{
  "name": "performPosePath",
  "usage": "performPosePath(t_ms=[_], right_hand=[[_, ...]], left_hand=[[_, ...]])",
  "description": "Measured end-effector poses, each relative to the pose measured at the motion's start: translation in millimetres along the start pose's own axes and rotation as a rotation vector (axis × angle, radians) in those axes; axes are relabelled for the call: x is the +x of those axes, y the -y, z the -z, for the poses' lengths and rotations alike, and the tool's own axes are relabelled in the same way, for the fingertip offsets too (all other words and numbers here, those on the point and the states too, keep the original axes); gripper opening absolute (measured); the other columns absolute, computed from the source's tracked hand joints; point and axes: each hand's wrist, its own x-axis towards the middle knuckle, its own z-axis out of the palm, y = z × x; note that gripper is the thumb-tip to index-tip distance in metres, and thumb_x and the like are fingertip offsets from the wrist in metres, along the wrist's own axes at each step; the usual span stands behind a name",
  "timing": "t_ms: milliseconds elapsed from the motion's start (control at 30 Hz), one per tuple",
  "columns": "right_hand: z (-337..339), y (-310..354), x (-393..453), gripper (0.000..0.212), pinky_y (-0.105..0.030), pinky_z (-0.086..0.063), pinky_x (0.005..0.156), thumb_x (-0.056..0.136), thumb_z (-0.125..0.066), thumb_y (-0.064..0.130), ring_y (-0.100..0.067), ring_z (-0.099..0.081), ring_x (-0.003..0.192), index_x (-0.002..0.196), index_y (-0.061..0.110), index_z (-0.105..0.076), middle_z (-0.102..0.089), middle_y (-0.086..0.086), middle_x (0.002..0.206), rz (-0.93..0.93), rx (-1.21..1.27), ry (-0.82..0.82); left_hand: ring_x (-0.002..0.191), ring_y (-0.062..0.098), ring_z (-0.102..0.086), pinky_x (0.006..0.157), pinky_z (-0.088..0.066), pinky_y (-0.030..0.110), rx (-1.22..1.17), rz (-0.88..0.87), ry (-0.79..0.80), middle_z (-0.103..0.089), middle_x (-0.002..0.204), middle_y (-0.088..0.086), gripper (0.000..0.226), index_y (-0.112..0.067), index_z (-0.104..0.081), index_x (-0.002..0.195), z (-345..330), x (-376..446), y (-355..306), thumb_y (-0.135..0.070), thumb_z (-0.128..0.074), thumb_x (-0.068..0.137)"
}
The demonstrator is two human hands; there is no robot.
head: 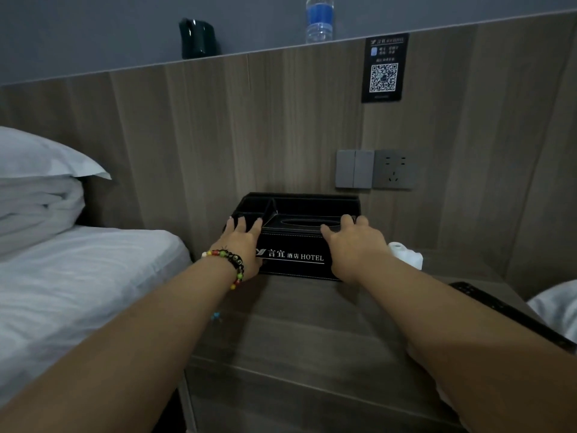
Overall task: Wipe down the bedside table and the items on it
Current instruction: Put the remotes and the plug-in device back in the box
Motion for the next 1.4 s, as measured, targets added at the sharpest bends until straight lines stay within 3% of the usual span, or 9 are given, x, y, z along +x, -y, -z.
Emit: performPosePath(t_ms=[200, 433, 600, 700, 833, 933, 1067, 1233, 1400], right_hand=[[-8.2, -2.6, 20.0, 0.072, -0.036, -0.045, 0.086, 0.089, -0.054, 0.032, -0.035, -0.028, 0.13, 0.151, 0.022, -0.018, -0.028, -0.015, 0.142, -0.021, 0.012, -0.018], [-6.5, -3.5, 29.3, 0.066, -0.035, -0.036, 0.072, 0.088, -0.05, 0.032, -0.035, -0.031, 0.125, 0.148, 0.022, -0.025, -0.032, -0.015, 0.135, -0.005, -0.024, -0.018], [-5.9, -7.4, 24.5, 0.07, -0.034, -0.039, 0.07, 0.089, -0.053, 0.03, -0.033, -0.034, 0.123, 0.15, 0.023, -0.02, -0.032, -0.015, 0.134, 0.004, -0.058, -0.01], [-3.8, -11.5, 22.6, 0.065, -0.034, -0.039, 0.069, 0.088, -0.056, 0.028, -0.031, -0.037, 0.12, 0.147, 0.024, -0.029, -0.036, -0.014, 0.13, 0.014, -0.062, -0.021], [6.8, -22.2, 21.1, 0.055, -0.036, -0.038, 0.072, 0.089, -0.055, 0.031, -0.031, -0.043, 0.116, 0.141, 0.024, -0.041, -0.042, -0.013, 0.126, 0.034, -0.058, 0.024], [7.2, -23.9, 15.1, 0.051, -0.036, -0.039, 0.07, 0.089, -0.056, 0.027, -0.03, -0.048, 0.112, 0.138, 0.021, -0.046, -0.045, -0.012, 0.122, 0.047, -0.148, 0.01], [6.1, -31.9, 16.3, 0.045, -0.038, -0.046, 0.076, 0.093, -0.054, 0.024, -0.033, -0.053, 0.111, 0.138, 0.025, -0.048, -0.051, -0.011, 0.123, 0.046, -0.18, -0.048], [0.3, -38.7, 32.9, 0.035, -0.037, -0.048, 0.073, 0.093, -0.056, 0.016, -0.035, -0.06, 0.102, 0.128, 0.022, -0.058, -0.061, -0.012, 0.116, -0.002, -0.226, -0.123], [1.6, -43.9, 32.4, 0.034, -0.035, -0.043, 0.07, 0.096, -0.055, 0.028, -0.036, -0.058, 0.105, 0.129, 0.022, -0.058, -0.06, -0.014, 0.117, -0.021, -0.169, -0.145]], left_hand=[[0.147, 0.032, 0.008, 0.119, -0.015, 0.042, -0.049, 0.02, 0.042, 0.008, 0.16, 0.012, 0.099, -0.023, 0.01, 0.152, -3.4, 25.9, 0.2, -0.026, -0.063, 0.084], [0.147, 0.027, 0.009, 0.12, -0.011, 0.039, -0.078, -0.006, 0.036, 0.008, 0.16, 0.009, 0.1, -0.025, 0.009, 0.152, -4.7, 32.3, 5.1, -0.024, -0.063, 0.083], [0.148, 0.028, 0.004, 0.12, -0.007, 0.041, -0.048, -0.047, 0.04, -0.001, 0.161, 0.007, 0.098, -0.024, 0.006, 0.153, -2.8, 32.5, 10.6, -0.025, -0.062, 0.082], [0.148, 0.027, 0.001, 0.119, -0.005, 0.033, -0.034, -0.071, 0.061, -0.006, 0.16, 0.006, 0.094, -0.022, 0.005, 0.153, 1.0, 31.0, 6.5, -0.022, -0.059, 0.085], [0.147, 0.026, -0.008, 0.116, -0.016, 0.032, -0.062, -0.085, 0.104, -0.015, 0.16, 0.002, 0.085, -0.026, -0.001, 0.153, 9.5, 26.9, -0.1, -0.016, -0.054, 0.087], [0.141, 0.026, -0.029, 0.11, -0.028, 0.026, -0.141, -0.059, 0.087, -0.029, 0.155, 0.01, 0.073, -0.029, -0.019, 0.152, 20.8, 24.5, -5.9, -0.01, -0.05, 0.088], [0.129, 0.025, -0.044, 0.082, -0.035, 0.015, -0.239, -0.053, 0.163, -0.045, 0.144, 0.008, 0.059, -0.019, -0.039, 0.145, 35.2, 36.1, -11.3, -0.002, -0.05, 0.091], [0.135, 0.025, -0.036, 0.099, -0.039, 0.027, -0.224, -0.033, 0.212, -0.032, 0.152, 0.006, 0.083, -0.023, -0.022, 0.152, 34.5, 45.0, -22.0, 0.005, -0.055, 0.081], [0.134, 0.028, -0.038, 0.091, -0.04, 0.025, -0.18, -0.053, 0.168, -0.029, 0.153, 0.009, 0.079, -0.024, -0.018, 0.152, 28.6, 47.3, -23.9, 0.001, -0.048, 0.084]])
